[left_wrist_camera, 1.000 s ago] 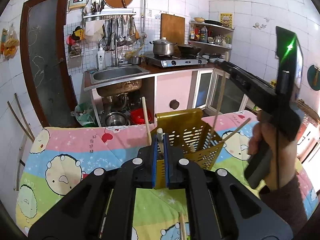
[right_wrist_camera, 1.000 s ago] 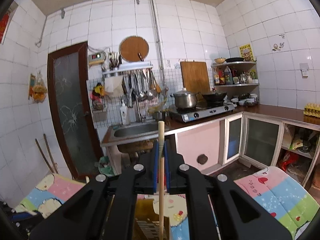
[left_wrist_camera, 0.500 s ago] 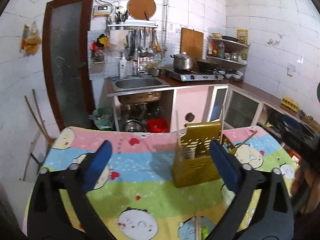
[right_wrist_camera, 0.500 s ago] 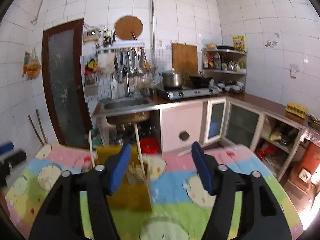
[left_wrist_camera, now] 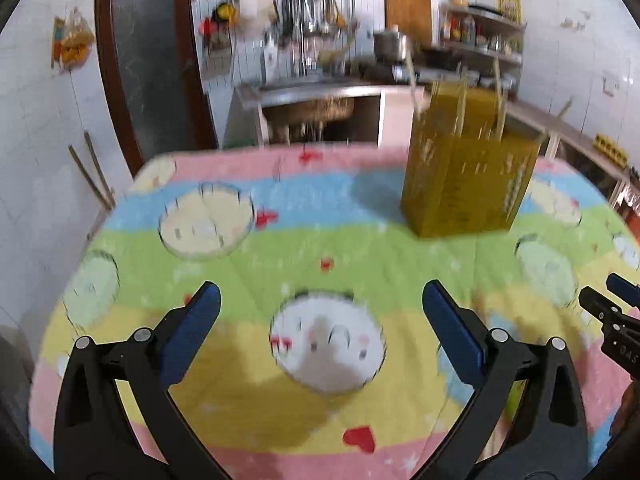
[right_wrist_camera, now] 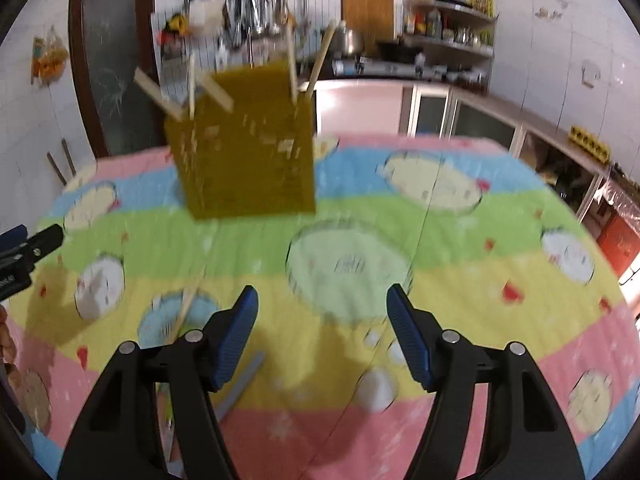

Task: Organize utensils
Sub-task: 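Move both open tools back over the remaining utensils on the quilt, then grasp the grey spoon with the right tool while the left tool grasps a chopstick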

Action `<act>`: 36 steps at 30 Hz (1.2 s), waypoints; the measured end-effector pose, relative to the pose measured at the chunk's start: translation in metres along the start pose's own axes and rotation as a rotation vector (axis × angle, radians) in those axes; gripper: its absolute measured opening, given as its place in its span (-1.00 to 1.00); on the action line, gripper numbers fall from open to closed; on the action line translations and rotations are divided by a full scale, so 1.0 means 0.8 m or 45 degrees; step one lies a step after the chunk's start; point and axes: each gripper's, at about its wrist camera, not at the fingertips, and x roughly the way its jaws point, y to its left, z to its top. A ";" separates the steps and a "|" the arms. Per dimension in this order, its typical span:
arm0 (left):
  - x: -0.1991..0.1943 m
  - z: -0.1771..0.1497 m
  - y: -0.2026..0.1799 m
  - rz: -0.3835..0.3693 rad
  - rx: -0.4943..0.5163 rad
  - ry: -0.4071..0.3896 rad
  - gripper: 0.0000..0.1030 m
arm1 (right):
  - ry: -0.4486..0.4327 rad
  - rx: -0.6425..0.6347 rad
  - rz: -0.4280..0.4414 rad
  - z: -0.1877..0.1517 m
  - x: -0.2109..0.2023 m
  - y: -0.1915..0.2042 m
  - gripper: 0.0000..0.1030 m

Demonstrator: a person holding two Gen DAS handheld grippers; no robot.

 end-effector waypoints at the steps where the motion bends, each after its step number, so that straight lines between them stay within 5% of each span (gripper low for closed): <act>1: 0.012 -0.011 0.002 0.002 0.000 0.036 0.90 | 0.022 -0.004 -0.007 -0.007 0.004 0.006 0.28; 9: 0.053 -0.054 0.007 0.017 -0.006 0.159 0.90 | 0.175 0.039 -0.032 -0.036 0.029 0.037 0.23; 12: 0.062 -0.063 0.001 0.014 0.013 0.189 0.90 | 0.253 0.058 -0.023 -0.039 0.042 0.047 -0.31; 18: 0.060 -0.061 -0.009 -0.005 0.018 0.184 0.90 | 0.323 0.056 -0.016 -0.032 0.053 0.062 -0.71; 36: 0.064 -0.048 -0.075 -0.198 0.004 0.282 0.89 | 0.281 0.018 0.063 -0.006 0.070 -0.021 -0.86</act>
